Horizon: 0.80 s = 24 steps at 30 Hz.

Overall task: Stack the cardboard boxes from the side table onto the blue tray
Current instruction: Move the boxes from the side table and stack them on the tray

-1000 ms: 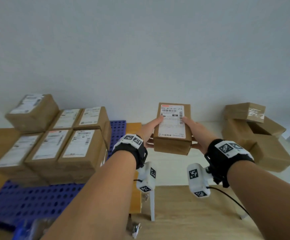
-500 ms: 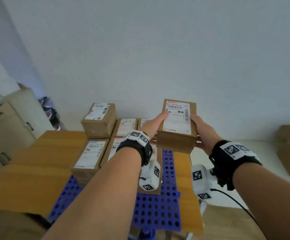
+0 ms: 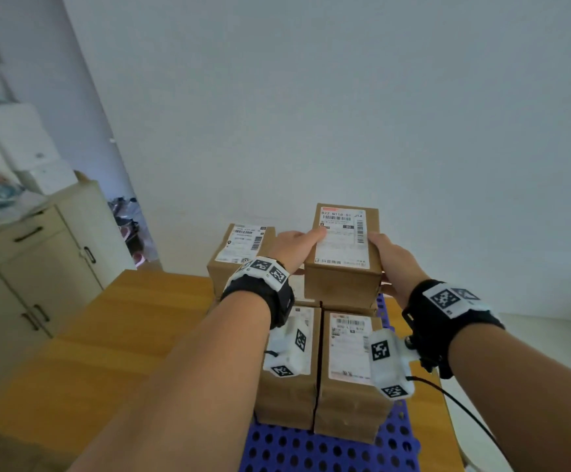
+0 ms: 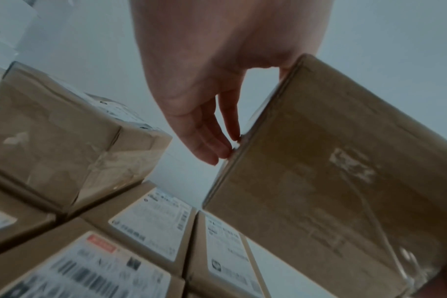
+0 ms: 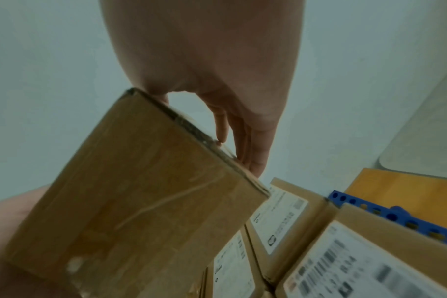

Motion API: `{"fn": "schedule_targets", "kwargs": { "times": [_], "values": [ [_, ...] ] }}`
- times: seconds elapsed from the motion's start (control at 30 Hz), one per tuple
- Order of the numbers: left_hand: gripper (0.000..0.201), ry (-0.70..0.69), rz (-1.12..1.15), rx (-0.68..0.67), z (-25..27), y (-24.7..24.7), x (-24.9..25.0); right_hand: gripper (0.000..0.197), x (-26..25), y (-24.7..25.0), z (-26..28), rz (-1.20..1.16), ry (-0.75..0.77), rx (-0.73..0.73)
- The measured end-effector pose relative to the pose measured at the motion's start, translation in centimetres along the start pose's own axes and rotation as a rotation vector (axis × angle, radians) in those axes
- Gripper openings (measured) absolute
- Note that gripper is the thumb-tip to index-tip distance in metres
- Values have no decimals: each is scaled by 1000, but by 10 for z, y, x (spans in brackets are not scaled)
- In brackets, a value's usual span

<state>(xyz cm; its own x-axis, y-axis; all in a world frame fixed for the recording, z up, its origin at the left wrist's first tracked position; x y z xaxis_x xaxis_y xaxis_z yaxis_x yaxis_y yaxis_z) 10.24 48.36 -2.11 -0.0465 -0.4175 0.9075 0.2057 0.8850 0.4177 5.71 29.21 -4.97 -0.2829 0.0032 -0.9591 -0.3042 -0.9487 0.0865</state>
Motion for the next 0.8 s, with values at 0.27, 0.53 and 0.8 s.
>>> {"fn": "schedule_targets", "kwargs": {
  "times": [0.27,0.53,0.8],
  "values": [
    [20,-24,-63,94,-49,36,-5,52,-6,-42,-46,13,-25,-51],
    [50,25,-140,171,-72,60,-33,54,12,-65,-69,97,-88,-49],
    [42,-4,-208,176,-81,67,-48,53,25,-82,-75,155,-138,-51]
  ]
}}
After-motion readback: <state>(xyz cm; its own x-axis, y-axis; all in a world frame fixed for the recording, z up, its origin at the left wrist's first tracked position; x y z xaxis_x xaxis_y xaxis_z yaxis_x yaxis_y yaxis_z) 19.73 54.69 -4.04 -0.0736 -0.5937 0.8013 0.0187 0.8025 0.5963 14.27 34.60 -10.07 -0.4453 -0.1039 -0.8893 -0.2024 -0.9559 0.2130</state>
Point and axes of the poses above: each hand's wrist, its own z-axis away from the middle knuckle, its own y-axis out of the back of the hand, x = y × z, the point moved 10 cm from there along -z, towards the middle knuckle, and after that the axes turned 4 degrees about -y, right-handed, at the moved point
